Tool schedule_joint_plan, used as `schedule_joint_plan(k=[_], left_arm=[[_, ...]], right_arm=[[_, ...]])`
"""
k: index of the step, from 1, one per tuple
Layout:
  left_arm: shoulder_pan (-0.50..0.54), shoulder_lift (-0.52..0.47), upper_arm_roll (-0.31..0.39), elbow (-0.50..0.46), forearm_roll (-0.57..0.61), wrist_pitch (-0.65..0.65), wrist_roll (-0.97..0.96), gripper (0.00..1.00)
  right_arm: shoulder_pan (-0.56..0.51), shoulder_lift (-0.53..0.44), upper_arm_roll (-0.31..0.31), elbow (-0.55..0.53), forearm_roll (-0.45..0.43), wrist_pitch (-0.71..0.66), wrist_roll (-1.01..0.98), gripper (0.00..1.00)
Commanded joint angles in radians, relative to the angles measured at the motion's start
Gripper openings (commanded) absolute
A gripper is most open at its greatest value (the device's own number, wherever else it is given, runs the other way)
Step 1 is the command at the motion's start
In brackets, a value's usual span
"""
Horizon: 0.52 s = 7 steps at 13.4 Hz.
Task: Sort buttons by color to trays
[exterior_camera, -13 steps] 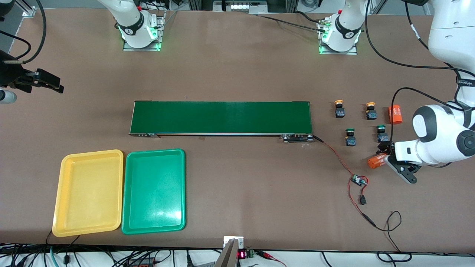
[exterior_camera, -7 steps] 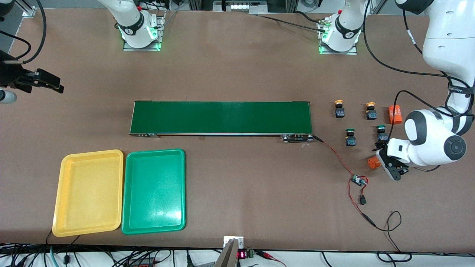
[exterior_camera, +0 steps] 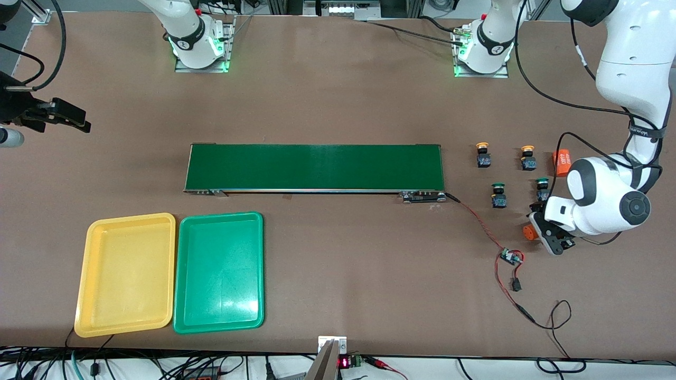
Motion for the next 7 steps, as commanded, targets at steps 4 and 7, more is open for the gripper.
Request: schedule_joint_plan(k=[4,7], left_arm=[[0.001,-0.05,-0.003,-0.009,0.026,0.003,0.04,0.08],[-0.037,-0.195,-0.029,-0.139,0.025,-0.017,0.05,0.02]], right_arm=[[-0.007,0.003,0.004,0.007,-0.009,-0.006,-0.016,1.0],[-0.007,0.002,0.004,0.007,-0.009,-0.008,-0.016,1.0]])
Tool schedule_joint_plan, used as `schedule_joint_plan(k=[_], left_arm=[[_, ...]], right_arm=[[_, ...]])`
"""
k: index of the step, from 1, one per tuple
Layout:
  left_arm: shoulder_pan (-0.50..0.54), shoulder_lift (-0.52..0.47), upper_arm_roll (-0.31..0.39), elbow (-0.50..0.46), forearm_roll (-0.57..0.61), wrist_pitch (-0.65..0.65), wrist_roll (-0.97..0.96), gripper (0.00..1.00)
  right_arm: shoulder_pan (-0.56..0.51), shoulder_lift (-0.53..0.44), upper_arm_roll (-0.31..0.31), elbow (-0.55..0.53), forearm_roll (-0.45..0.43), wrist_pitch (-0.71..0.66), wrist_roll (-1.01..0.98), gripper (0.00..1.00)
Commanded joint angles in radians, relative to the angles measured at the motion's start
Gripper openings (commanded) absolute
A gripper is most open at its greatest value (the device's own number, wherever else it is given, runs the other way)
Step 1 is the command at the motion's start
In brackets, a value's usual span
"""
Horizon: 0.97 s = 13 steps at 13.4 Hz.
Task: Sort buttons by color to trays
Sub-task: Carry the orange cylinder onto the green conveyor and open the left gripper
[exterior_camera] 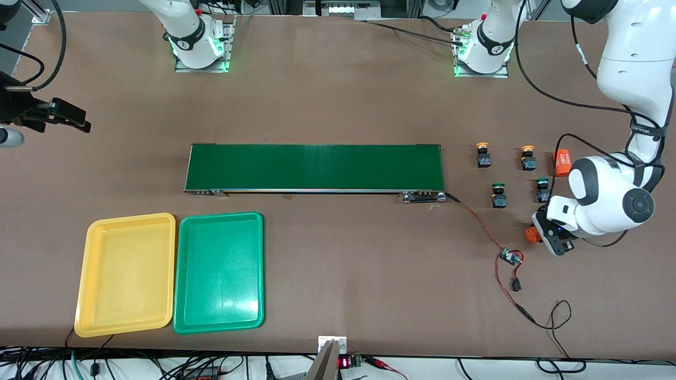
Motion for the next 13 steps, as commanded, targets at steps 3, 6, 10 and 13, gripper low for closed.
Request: schedule_joint_plan(k=[3,6,10,13], left_arm=[[-0.054,-0.285,-0.125,-0.225,0.024,-0.133,0.009,0.0],[-0.11,-0.342,-0.26,-0.276,0.023,-0.202,-0.002,0.01],[-0.152,-0.342,-0.379,-0.278,0.024,-0.188,0.0,0.01],[-0.207,-0.334,-0.452,-0.278,0.009,-0.187,-0.051,0.01]], right_arm=[[-0.007,0.003,0.004,0.008,-0.008,-0.009,-0.015,1.0],[-0.007,0.003,0.004,0.008,-0.008,-0.009,-0.015,1.0],[-0.007,0.002,0.004,0.008,-0.008,-0.009,-0.015,1.0],[-0.007,0.003,0.004,0.008,-0.008,-0.009,-0.015,1.0]])
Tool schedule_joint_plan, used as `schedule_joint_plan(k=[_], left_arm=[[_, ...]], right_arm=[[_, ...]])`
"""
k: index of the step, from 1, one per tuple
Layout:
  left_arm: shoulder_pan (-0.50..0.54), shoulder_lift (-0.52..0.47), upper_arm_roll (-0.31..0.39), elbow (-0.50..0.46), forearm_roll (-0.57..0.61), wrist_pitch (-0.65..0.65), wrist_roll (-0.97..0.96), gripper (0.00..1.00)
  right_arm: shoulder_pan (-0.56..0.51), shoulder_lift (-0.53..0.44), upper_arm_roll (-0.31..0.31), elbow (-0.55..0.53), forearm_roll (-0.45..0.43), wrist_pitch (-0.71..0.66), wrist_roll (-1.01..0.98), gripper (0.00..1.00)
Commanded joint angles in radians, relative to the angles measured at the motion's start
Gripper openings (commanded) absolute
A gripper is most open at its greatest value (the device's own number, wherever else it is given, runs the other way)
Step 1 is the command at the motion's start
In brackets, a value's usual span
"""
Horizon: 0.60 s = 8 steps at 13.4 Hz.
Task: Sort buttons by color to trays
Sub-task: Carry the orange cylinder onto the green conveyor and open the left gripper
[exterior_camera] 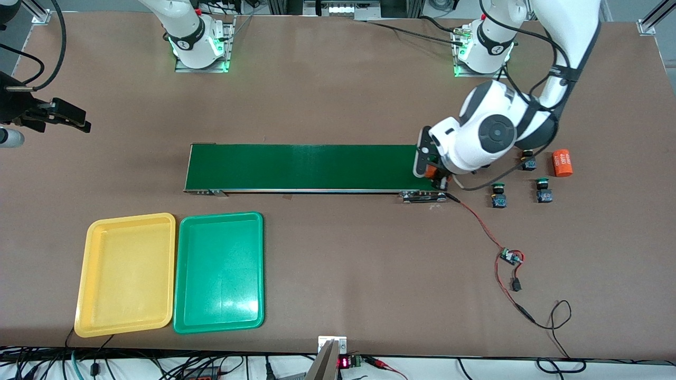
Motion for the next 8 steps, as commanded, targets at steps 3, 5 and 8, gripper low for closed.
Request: schedule_joint_plan(k=[3,5,8], left_arm=[[-0.023,0.031,-0.073,-0.032,0.011,0.058,-0.124,0.03],[-0.025,0.047,-0.073,-0.101,0.021,0.146,-0.124,0.04],[-0.025,0.064,-0.071,-0.118,0.024,0.157,-0.124,0.05]], right_arm=[[-0.007,0.002,0.005,0.008,-0.008,-0.009,-0.015,1.0],[-0.007,0.002,0.005,0.008,-0.008,-0.009,-0.015,1.0],[-0.007,0.003,0.005,0.008,-0.008,-0.009,-0.015,1.0]])
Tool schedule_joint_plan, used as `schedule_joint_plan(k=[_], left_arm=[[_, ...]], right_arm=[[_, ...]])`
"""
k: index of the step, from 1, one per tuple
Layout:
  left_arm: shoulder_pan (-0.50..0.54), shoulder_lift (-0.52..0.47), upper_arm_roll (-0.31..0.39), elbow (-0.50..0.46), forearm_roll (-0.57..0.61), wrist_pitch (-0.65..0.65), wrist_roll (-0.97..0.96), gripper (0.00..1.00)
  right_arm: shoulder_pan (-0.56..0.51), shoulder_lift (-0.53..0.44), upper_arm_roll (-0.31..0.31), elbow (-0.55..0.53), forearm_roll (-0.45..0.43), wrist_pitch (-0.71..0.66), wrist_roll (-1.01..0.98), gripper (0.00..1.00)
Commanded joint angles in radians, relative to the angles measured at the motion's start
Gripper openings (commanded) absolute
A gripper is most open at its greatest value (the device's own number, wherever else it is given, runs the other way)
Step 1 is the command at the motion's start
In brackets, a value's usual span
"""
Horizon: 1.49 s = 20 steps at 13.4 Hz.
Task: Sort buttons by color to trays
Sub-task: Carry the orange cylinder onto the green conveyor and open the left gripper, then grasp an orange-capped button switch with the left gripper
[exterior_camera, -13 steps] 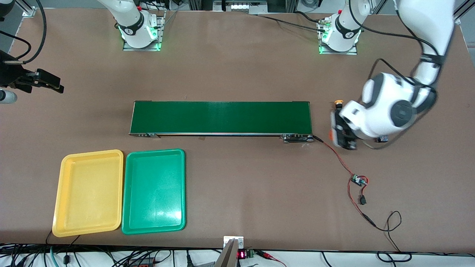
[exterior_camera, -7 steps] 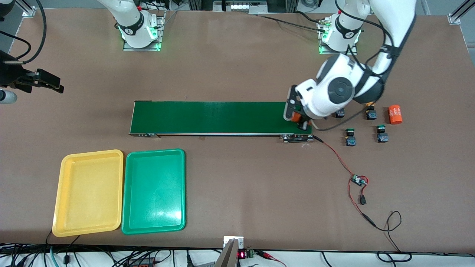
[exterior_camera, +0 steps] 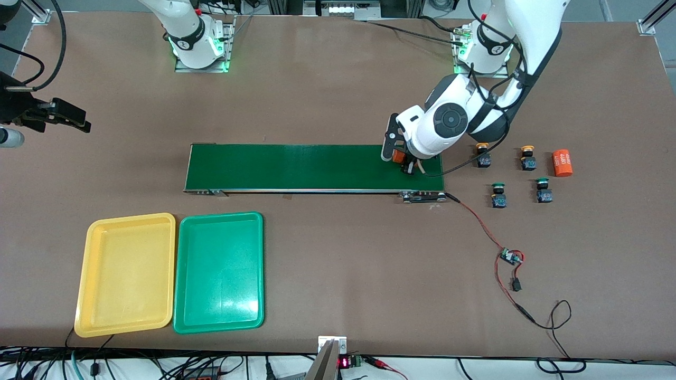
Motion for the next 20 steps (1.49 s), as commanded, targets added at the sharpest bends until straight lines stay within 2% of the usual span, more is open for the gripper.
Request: schedule_joint_plan(k=[1,2,3,6,8,11,20], left_arm=[[0.008,-0.002,-0.006,-0.013,0.024,0.012,-0.015,0.22],[0.01,-0.002,-0.006,-0.013,0.024,0.011,-0.013,0.86],[0.019,-0.013,-0.008,-0.008,0.024,0.006,-0.004,1.0],[0.083,-0.07,0.023,0.015,0.014,0.009,-0.005,1.0],[0.103,-0.09,0.13,0.019,-0.012,0.011,-0.002,1.0],[0.167,-0.097,0.214,0.016,-0.017,0.003,0.078,1.0],[0.186,-0.099,0.25,-0.047,-0.02,-0.037,-0.611,1.0]], right_arm=[[-0.007,0.002,0.005,0.007,-0.008,-0.009,-0.015,1.0],[-0.007,0.002,0.005,0.007,-0.008,-0.009,-0.015,1.0],[-0.007,0.002,0.005,0.008,-0.008,-0.009,-0.015,1.0],[-0.007,0.003,0.005,0.007,-0.008,-0.009,-0.015,1.0],[-0.007,0.002,0.005,0.007,-0.008,-0.009,-0.015,1.0],[-0.007,0.002,0.005,0.007,-0.008,-0.009,-0.015,1.0],[-0.005,0.002,0.005,0.002,-0.009,-0.013,-0.015,1.0]])
